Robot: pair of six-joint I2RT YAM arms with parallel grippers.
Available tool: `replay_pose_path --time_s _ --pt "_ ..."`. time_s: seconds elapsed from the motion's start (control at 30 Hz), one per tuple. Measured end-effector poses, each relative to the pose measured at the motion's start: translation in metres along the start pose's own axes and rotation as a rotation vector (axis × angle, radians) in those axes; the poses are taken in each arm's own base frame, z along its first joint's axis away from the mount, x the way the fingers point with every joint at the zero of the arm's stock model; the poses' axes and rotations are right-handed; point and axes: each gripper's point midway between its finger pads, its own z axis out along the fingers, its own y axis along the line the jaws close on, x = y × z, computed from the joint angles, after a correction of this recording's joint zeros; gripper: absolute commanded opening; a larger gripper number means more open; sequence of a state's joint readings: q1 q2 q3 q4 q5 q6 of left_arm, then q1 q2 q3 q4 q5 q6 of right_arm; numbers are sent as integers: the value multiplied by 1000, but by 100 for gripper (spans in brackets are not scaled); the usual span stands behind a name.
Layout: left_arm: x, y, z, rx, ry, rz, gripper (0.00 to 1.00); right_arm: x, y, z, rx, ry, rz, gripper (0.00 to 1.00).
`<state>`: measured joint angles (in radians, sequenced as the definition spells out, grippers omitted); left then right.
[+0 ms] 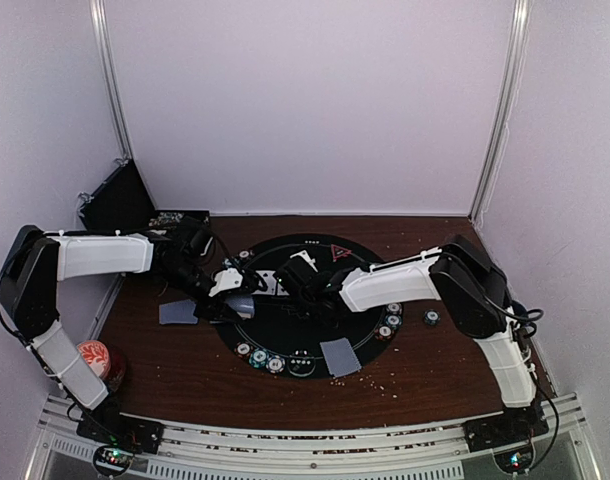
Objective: Distribute texas hold em gaming equipment
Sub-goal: Flop the poker card in the community card area.
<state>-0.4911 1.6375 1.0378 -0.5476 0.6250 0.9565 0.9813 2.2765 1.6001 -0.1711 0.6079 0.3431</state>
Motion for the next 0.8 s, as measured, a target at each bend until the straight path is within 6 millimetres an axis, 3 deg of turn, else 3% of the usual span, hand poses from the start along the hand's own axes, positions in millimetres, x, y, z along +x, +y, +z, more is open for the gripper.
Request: replay_pose_path --time_s 0.17,0.4,0.8 --pt "0 0 0 0 0 0 42 5 9 6 -26 7 -11 3" --pt "0 0 0 0 0 0 42 17 15 12 -42 33 -46 18" --pt "0 0 0 0 0 0 42 13 18 12 -53 29 -58 35"
